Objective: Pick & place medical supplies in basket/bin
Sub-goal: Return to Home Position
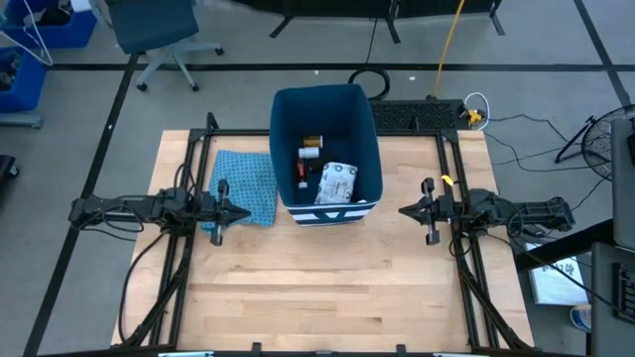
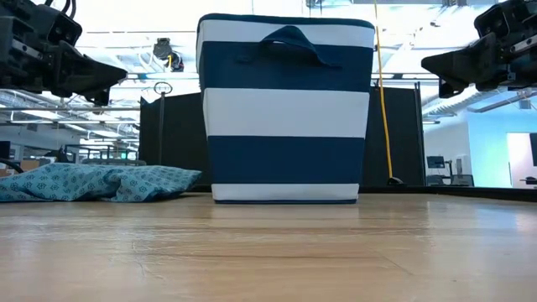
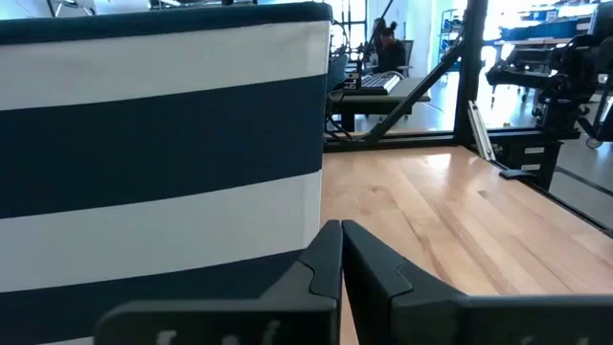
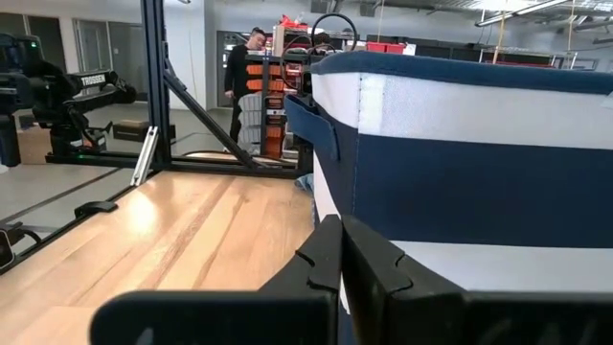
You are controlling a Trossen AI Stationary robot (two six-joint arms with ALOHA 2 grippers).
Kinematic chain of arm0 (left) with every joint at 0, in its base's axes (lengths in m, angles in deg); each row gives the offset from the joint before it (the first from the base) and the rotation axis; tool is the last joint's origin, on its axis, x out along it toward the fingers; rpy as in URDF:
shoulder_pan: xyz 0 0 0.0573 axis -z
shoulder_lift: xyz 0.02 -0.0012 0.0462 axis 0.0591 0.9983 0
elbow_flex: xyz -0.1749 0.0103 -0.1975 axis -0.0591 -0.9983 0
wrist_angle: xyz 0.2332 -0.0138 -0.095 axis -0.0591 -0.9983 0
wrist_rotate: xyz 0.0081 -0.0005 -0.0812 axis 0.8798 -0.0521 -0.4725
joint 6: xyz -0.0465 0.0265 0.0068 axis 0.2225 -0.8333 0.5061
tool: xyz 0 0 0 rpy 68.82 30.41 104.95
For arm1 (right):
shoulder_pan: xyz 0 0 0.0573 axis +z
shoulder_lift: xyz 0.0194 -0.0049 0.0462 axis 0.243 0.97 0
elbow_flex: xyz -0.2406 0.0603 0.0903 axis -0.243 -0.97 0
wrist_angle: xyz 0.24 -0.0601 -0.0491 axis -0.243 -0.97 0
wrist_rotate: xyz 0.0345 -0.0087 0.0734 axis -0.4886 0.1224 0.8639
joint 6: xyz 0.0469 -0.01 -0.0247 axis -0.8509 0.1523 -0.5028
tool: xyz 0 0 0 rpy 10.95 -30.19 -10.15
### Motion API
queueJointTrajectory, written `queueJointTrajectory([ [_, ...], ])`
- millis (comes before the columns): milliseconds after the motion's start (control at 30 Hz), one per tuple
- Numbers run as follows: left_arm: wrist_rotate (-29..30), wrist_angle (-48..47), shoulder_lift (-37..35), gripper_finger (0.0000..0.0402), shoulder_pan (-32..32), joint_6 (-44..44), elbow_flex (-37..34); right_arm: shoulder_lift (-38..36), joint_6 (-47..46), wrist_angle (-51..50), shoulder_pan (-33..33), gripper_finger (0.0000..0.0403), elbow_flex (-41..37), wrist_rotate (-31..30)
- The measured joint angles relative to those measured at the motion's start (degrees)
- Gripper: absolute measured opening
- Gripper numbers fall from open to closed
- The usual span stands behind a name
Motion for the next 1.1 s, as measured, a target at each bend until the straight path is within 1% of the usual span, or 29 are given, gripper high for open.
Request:
queueJointTrajectory([
  [200, 0.0, 0.0, 0.0, 0.0031, 0.0, 0.0, 0.0, 0.0, 0.0, 0.0, 0.0, 0.0000, 0.0, 0.0],
  [1100, 0.0, 0.0, 0.0, 0.0031, 0.0, 0.0, 0.0, 0.0, 0.0, 0.0, 0.0, 0.0000, 0.0, 0.0],
])
